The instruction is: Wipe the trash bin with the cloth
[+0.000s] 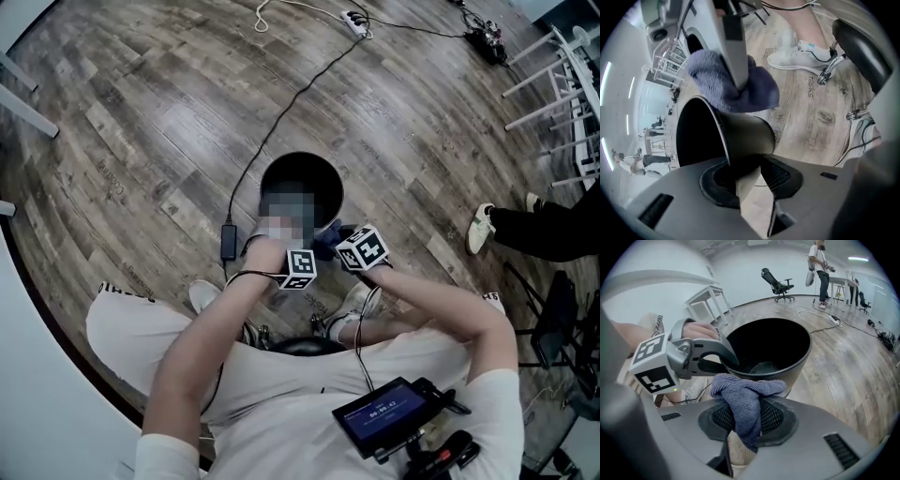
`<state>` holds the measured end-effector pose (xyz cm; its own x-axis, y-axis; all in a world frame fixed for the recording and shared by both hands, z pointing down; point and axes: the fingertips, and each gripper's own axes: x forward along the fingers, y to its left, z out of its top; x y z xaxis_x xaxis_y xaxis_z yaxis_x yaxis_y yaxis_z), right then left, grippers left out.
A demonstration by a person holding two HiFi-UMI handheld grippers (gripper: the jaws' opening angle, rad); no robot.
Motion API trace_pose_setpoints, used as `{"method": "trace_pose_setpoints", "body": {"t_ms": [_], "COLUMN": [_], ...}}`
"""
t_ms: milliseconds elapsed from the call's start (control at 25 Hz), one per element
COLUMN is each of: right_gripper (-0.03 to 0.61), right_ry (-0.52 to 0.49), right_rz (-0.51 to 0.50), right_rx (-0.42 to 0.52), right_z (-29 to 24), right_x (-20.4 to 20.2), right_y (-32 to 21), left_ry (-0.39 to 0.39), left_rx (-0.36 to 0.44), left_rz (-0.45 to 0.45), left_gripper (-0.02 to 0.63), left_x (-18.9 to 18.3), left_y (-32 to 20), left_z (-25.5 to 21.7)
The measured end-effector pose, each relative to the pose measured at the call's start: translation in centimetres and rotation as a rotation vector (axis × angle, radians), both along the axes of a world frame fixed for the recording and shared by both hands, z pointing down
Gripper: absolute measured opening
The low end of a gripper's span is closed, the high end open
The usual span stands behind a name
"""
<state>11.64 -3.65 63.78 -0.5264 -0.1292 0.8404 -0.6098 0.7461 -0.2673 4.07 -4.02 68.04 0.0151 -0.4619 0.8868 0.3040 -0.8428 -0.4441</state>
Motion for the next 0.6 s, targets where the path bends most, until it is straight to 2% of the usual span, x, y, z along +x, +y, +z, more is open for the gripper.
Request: {"method": "trace_pose_setpoints", "body": {"t_ms": [240, 600], "right_gripper": [0.1, 0.1], "right_ry": [0.044, 0.116], "right_rz": [-0.033, -0.062], "right_rx": [0.021, -0.004], "right_z": [2.7, 10.3], "right_x": [0.2, 0.5], "right_y": [-1.3, -2.0], "left_ry": [0.009, 0.04], "left_rx": [-0.021, -0.065], "left_rz": [-0.023, -0.071], "left_gripper": [0.127, 0.12], "left_x": [1.2, 2.2], "left_y": [0.7, 0.8], "left_z": [-0.1, -0.2]}}
